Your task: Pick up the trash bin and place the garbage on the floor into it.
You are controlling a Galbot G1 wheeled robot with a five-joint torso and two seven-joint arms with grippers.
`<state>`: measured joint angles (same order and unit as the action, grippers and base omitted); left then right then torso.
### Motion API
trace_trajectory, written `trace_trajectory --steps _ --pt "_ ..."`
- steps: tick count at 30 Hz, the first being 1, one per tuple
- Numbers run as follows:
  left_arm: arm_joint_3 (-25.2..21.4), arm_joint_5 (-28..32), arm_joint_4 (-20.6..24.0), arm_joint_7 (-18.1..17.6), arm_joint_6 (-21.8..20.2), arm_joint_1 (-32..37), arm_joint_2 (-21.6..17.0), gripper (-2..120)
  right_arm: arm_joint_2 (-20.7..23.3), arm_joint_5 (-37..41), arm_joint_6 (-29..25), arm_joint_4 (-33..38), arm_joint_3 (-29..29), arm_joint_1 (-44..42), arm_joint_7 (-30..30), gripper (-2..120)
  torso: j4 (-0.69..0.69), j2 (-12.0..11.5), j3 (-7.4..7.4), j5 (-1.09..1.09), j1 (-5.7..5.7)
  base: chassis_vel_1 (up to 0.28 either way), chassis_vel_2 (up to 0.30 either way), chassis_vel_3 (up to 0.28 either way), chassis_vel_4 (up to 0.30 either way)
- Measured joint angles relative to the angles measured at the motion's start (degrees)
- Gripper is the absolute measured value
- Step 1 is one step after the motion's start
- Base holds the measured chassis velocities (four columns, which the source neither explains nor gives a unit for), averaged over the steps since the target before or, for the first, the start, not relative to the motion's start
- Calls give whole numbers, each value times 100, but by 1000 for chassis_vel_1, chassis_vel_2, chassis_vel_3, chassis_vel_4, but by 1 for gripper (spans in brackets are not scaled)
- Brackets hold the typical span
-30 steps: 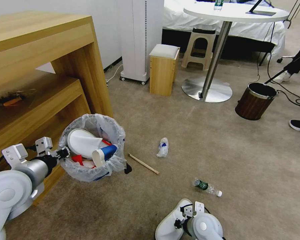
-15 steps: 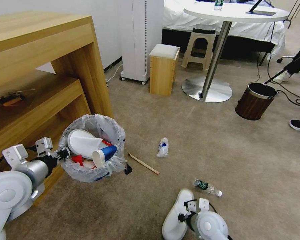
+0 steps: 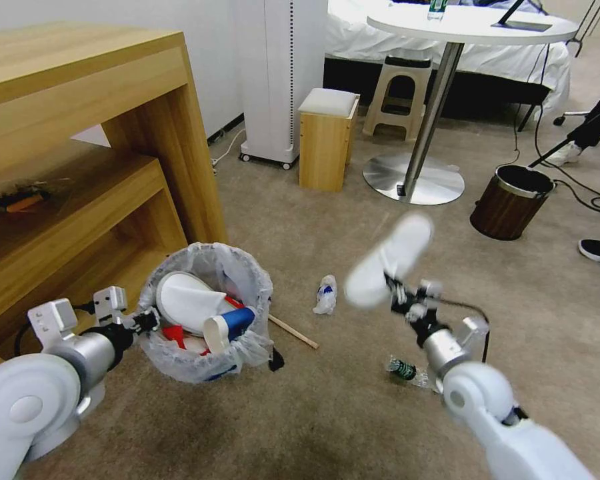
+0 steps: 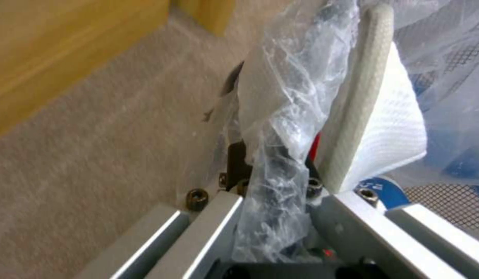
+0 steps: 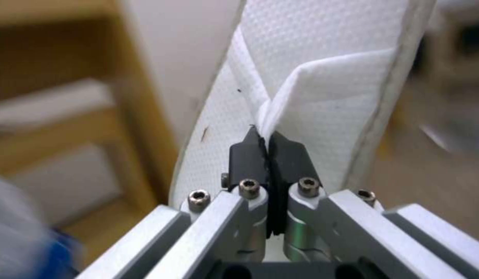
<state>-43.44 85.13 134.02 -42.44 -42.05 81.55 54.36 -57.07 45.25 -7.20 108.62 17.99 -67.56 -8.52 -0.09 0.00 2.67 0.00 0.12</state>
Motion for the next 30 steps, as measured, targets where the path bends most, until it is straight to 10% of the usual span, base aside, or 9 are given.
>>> trace_trajectory --steps 11,30 --pt "695 97 19 -37 -7 7 -47 0 147 157 -901 -257 -668 919 -2480 0 -1 0 0 0 0 0 0 0 0" --pt "1185 54 -69 -37 -16 -268 -18 0 261 -688 -962 -807 -1460 1962 -4106 0 -1 0 0 0 0 0 0 0 0"
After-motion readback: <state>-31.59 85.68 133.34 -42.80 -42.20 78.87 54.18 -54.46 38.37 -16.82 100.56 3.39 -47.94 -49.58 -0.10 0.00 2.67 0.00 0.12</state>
